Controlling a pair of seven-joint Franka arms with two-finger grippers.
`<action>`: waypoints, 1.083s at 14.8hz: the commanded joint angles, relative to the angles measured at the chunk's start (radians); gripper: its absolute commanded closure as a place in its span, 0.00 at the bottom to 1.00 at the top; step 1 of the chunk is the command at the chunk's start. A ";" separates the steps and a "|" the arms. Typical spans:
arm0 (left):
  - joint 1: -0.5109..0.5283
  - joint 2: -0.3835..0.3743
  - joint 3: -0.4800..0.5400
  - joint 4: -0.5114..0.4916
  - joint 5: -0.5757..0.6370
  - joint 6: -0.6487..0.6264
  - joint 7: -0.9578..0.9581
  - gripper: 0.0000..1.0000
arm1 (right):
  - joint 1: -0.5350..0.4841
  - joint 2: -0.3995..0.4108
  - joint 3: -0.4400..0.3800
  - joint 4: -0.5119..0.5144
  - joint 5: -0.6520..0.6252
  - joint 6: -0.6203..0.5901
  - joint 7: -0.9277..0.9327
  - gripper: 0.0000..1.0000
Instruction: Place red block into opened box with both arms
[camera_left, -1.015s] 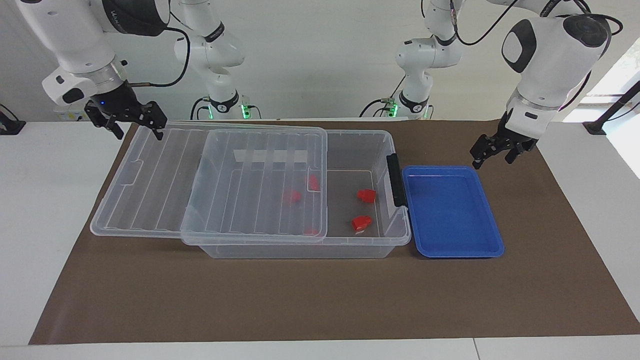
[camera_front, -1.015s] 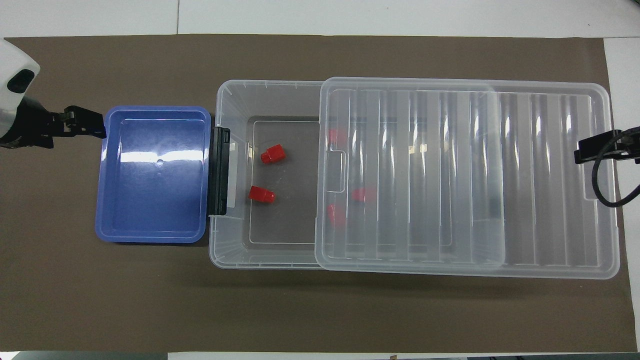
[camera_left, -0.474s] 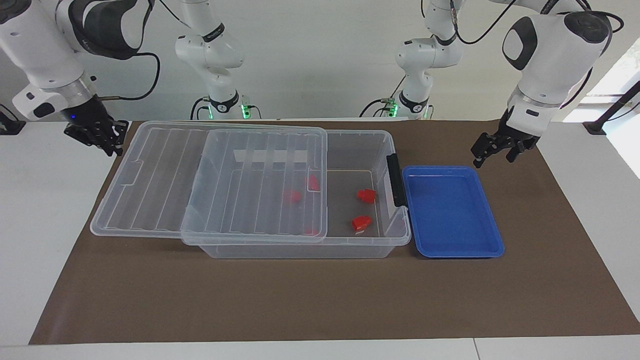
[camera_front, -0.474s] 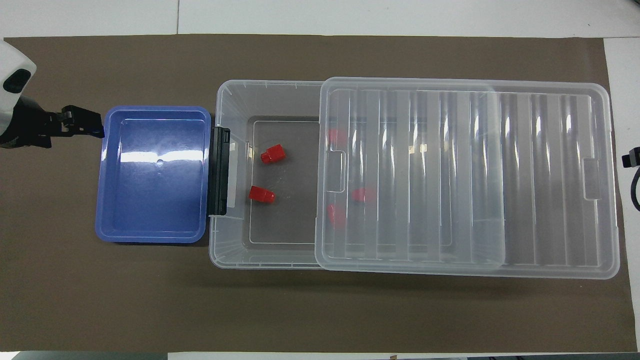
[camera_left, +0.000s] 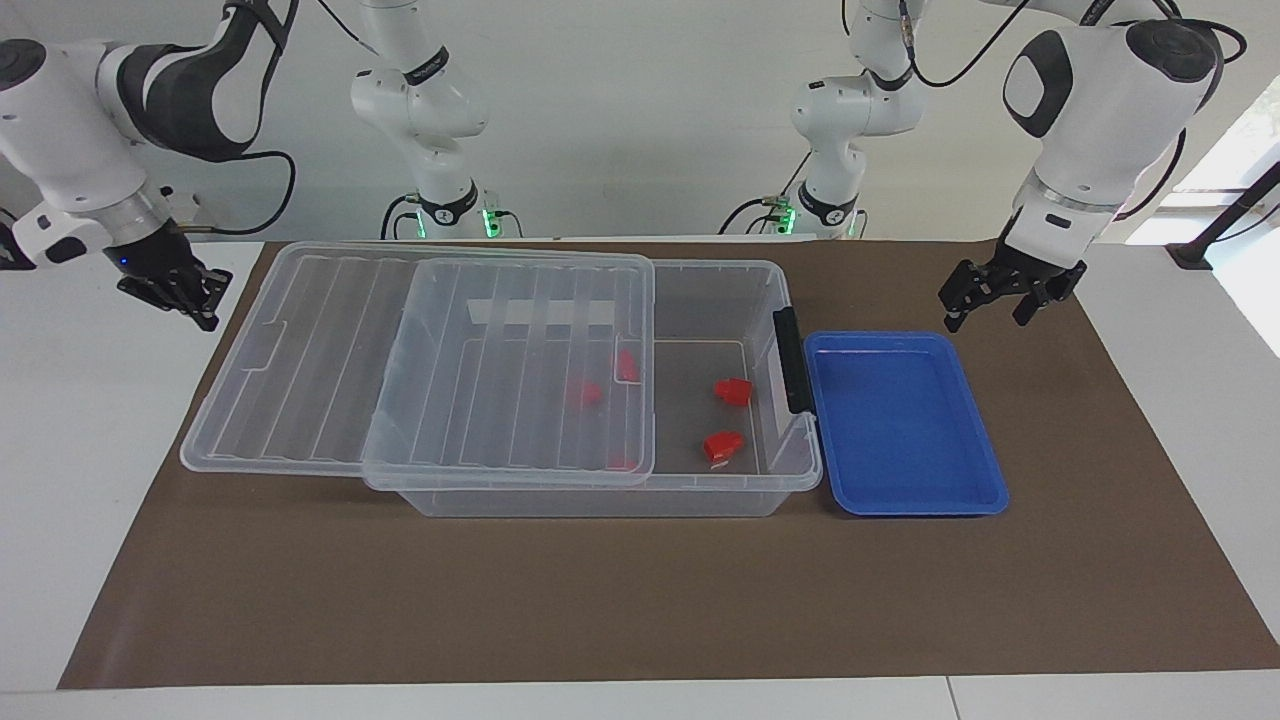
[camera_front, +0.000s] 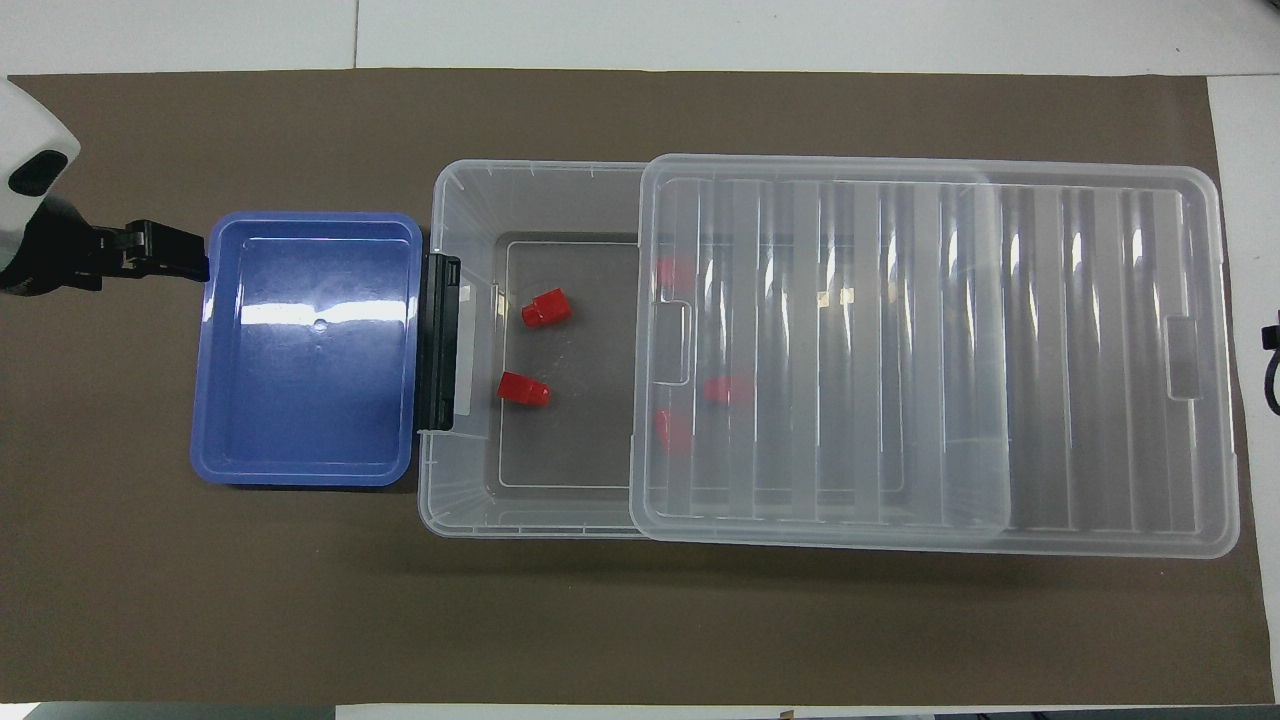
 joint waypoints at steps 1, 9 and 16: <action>0.014 -0.014 -0.006 -0.004 0.000 -0.020 0.041 0.00 | -0.015 0.015 0.006 -0.021 -0.003 0.050 -0.012 1.00; 0.011 -0.016 -0.007 -0.005 -0.001 -0.014 0.033 0.00 | 0.005 -0.001 0.009 -0.102 0.006 0.082 0.086 1.00; 0.011 -0.016 -0.007 -0.005 -0.001 -0.014 0.033 0.00 | 0.010 -0.001 0.020 -0.101 0.017 0.073 0.086 1.00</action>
